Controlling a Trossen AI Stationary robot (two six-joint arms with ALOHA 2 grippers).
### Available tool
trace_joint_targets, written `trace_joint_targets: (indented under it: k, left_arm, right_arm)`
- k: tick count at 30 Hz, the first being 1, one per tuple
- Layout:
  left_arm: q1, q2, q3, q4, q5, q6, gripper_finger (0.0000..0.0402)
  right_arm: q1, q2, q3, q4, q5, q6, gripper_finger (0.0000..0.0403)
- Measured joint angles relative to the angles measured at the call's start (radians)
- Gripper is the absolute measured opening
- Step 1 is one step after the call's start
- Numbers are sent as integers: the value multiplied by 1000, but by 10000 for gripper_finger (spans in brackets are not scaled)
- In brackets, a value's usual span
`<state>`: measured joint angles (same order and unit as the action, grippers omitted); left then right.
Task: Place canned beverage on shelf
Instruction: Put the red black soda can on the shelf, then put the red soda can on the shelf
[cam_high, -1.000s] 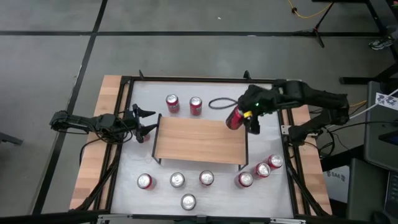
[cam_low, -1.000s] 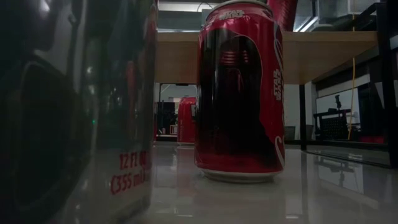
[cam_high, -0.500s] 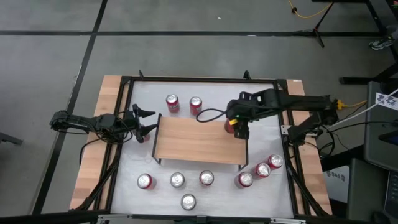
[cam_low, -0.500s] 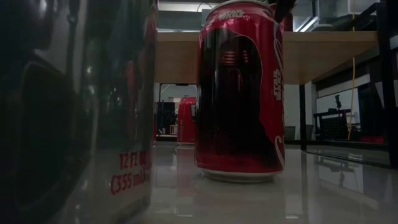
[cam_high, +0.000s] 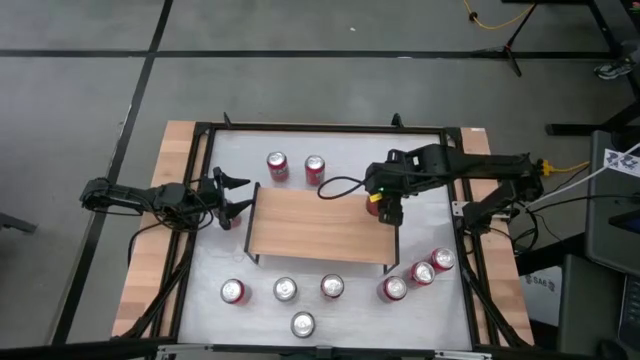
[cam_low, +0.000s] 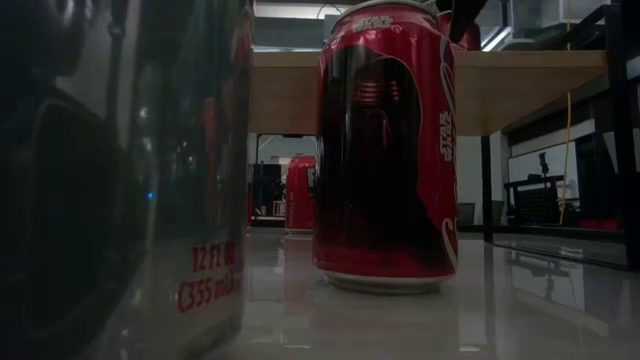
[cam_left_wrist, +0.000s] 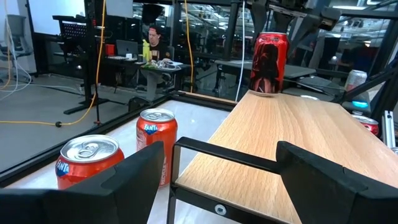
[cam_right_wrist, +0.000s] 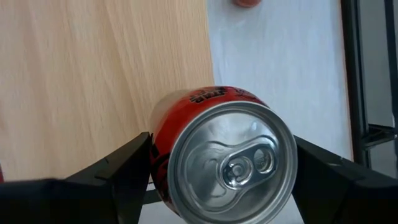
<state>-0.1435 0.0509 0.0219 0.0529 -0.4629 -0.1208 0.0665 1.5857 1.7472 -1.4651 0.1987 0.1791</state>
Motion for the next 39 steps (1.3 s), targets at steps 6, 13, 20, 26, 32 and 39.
trace_joint_targets:
  k: [6,13,20,26,32,39]
  left_arm:
    - [0,0,0,0,0,0,305]
    - [0,0,0,0,0,0,305]
    - [0,0,0,0,0,0,305]
    - [0,0,0,0,0,0,305]
    - [0,0,0,0,0,0,305]
    - [0,0,0,0,0,0,305]
  right_arm:
    - [0,-3,-12,4,1,-1,303]
    - [0,-3,-14,3,0,-1,311]
    - [-1,3,-19,-9,-24,0,353]
    - [-1,3,-19,-5,-46,0,381]
    - [-1,3,-19,8,-48,0,387]
    - [-1,3,-8,24,-33,0,387]
